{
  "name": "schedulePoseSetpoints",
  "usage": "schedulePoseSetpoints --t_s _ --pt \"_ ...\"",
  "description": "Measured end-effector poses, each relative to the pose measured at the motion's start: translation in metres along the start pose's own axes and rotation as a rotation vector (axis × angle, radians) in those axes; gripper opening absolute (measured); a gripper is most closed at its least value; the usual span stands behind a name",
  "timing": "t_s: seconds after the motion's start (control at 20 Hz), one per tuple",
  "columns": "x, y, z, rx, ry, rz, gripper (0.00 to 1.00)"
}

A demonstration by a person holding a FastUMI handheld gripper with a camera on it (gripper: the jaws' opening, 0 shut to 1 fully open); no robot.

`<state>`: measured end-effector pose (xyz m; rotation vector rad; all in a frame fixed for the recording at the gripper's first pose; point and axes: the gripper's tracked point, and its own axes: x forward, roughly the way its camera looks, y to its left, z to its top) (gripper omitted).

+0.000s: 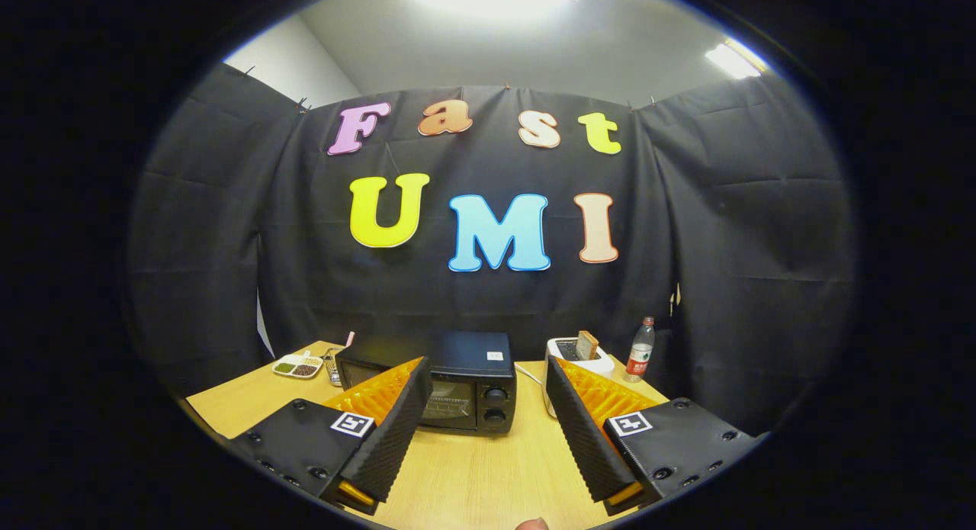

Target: Open the toaster oven, put the food inside, and close the toaster oven door.

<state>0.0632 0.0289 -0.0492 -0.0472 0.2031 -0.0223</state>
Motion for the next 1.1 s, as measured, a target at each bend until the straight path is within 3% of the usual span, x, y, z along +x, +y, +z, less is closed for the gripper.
schedulePoseSetpoints --t_s 0.5,1.1 --pt "-0.013 -0.057 0.009 0.023 -0.021 -0.053 0.96" --pt "0.005 -0.088 0.014 0.025 -0.061 -0.017 0.96"
